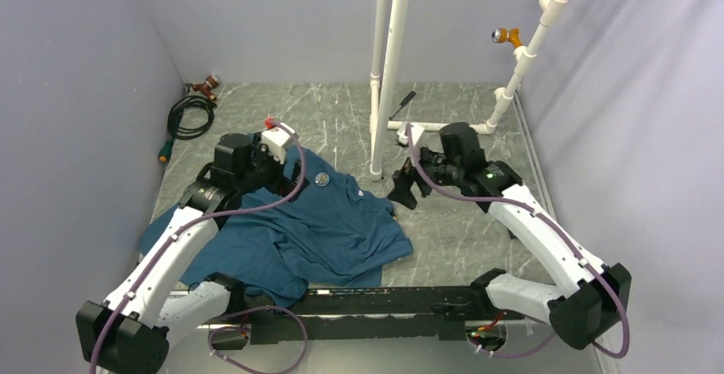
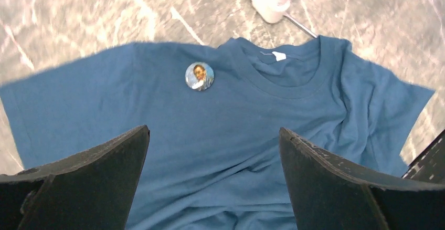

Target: Remove the brooch from the garment

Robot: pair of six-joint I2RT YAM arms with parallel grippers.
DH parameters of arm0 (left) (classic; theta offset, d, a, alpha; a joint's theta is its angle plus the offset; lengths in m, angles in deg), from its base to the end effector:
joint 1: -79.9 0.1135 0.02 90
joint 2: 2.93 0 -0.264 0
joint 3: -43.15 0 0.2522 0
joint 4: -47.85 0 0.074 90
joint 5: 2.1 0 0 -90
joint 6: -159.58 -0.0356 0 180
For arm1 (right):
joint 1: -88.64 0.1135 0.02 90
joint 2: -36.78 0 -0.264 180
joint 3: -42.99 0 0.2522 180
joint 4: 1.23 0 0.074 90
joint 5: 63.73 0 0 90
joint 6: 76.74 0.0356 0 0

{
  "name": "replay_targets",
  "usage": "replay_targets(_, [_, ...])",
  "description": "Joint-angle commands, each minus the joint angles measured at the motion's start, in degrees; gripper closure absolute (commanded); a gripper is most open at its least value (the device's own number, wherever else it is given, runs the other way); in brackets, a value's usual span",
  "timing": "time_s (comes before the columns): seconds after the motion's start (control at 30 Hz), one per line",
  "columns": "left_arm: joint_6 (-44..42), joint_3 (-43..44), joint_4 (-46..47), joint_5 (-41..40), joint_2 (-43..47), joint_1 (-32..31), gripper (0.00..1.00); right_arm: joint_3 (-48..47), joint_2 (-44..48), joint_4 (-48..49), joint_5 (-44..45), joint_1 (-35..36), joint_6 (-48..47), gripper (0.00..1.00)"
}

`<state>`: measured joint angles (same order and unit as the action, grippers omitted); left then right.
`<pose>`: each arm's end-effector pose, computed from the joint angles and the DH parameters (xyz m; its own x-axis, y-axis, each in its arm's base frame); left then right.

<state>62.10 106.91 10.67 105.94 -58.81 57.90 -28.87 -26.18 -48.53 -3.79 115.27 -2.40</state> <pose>0.1959 -0.0911 0.3139 -0.3709 0.2834 -0.8844 0.6605 0.7499 -0.0367 0.1988 0.1196 0.3226 -0.3352 -0.4294 -0.8386 -0.8613 0.5004 0.0880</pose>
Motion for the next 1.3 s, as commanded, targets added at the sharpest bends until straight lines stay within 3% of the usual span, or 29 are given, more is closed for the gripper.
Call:
replay_targets(0.0, [13.3, -2.9, 5.1, -0.2, 3.1, 7.0, 0.01, -1.1, -3.8, 9.9, 6.0, 7.3, -1.1, 0.12])
replay_targets(0.1, [16.1, -2.0, 2.4, -1.9, 1.8, 13.7, 0.00, -5.0, -9.7, 9.1, 8.5, 13.7, -3.6, 0.12])
replay_targets(0.3, [15.7, 0.5, -2.5, 13.7, -2.8, 23.2, 0.01, -19.1, -27.3, 6.3, 9.1, 18.2, 2.0, 0.13])
replay_targets(0.6, [13.4, 1.2, -6.2, 17.6, -4.7, 26.8, 0.04, -41.0, -53.1, 0.4, 9.3, 18.0, 7.3, 0.30])
replay_targets(0.8, [14.3, 0.8, -6.0, 19.7, -5.4, 27.4, 0.04, -45.3, -59.8, 1.3, 14.9, 17.3, 7.8, 0.36])
replay_targets(1.1, [14.8, 0.9, -4.8, 19.2, -7.1, 27.4, 0.05, -46.7, -64.3, -0.3, 15.0, 14.6, 6.1, 0.39])
replay_targets(1.27, [16.3, 1.3, -3.5, 18.0, -8.6, 27.3, 0.11, -47.1, -66.1, -1.2, 12.2, 13.9, 5.4, 0.42])
